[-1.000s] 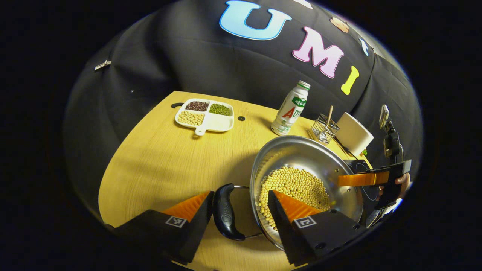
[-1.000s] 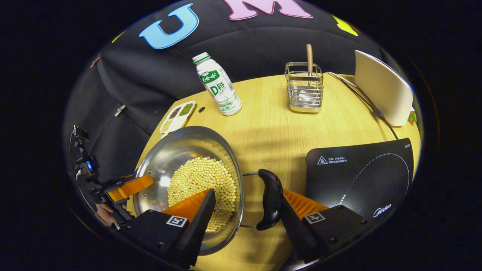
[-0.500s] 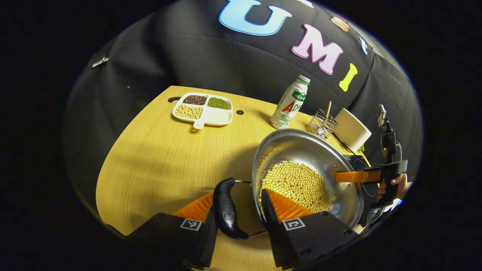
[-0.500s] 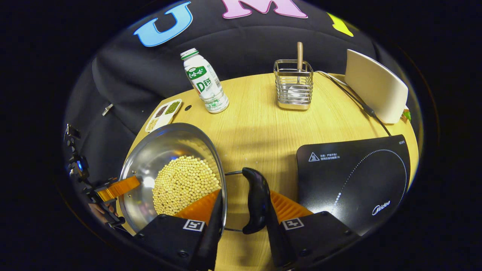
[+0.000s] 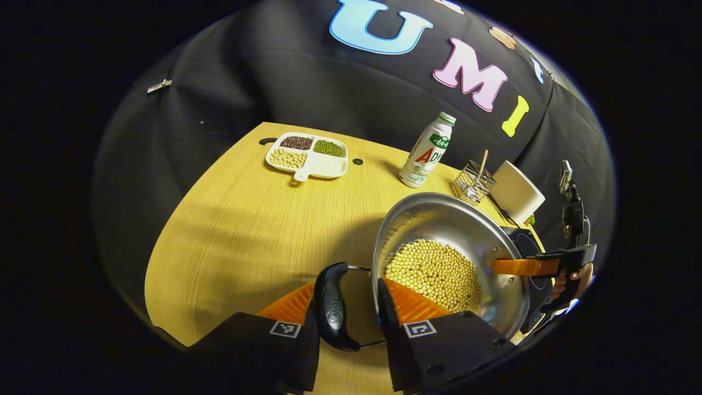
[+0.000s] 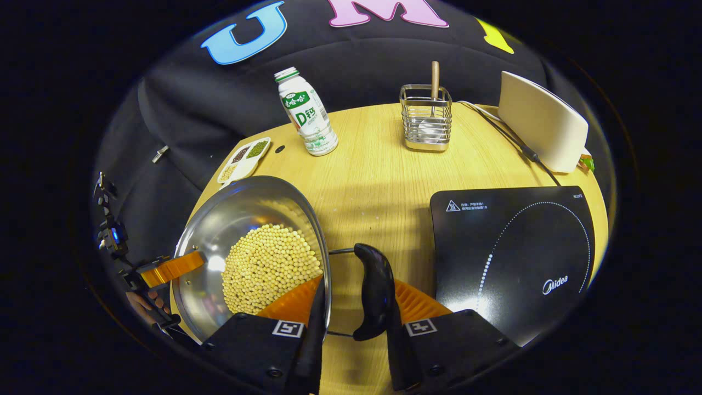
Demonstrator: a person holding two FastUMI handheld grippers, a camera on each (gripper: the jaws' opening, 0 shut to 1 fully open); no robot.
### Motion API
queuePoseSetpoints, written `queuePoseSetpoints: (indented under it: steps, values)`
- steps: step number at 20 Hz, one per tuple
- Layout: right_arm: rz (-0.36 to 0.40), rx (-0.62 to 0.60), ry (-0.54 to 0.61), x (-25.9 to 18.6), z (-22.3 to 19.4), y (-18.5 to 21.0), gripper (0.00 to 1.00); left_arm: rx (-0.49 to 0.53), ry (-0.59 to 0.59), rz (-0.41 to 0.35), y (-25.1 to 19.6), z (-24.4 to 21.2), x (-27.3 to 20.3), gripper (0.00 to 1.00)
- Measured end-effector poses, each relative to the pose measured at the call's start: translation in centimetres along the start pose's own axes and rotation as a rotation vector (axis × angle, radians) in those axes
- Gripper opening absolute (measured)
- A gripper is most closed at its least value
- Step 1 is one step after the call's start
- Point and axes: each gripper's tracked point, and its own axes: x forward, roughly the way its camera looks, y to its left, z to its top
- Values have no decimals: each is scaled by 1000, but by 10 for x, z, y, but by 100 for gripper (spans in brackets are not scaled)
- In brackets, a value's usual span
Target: First push the handle of the pot to place it horizontally, then grasp the pot with both hands and set it on the induction cooktop.
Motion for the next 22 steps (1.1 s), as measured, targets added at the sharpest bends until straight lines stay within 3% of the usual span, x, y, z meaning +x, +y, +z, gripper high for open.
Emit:
queuePoseSetpoints:
  steps: [1, 2, 9, 13, 14, 15, 22]
  values:
    - [2, -4, -9, -12, 1, -1, 48, -2, -3, 6, -3, 0, -6, 53]
    - [4, -10, -16, -21, 4, -1, 52, -3, -3, 9, -7, 1, -14, 53]
    - [12, -5, -59, -90, 13, -24, 52, 16, -15, 1, -63, 9, -59, 55]
    - [6, 7, -78, -127, 17, -58, 52, 32, -19, -12, -111, 12, -72, 55]
    - [2, 9, -82, -136, 18, -68, 47, 37, -21, -17, -124, 12, -73, 53]
    - [0, 12, -86, -144, 19, -79, 52, 36, -18, -24, -136, 10, -73, 53]
    - [-25, 27, -78, -176, 23, -159, 52, 38, 5, -53, -220, -3, -51, 53]
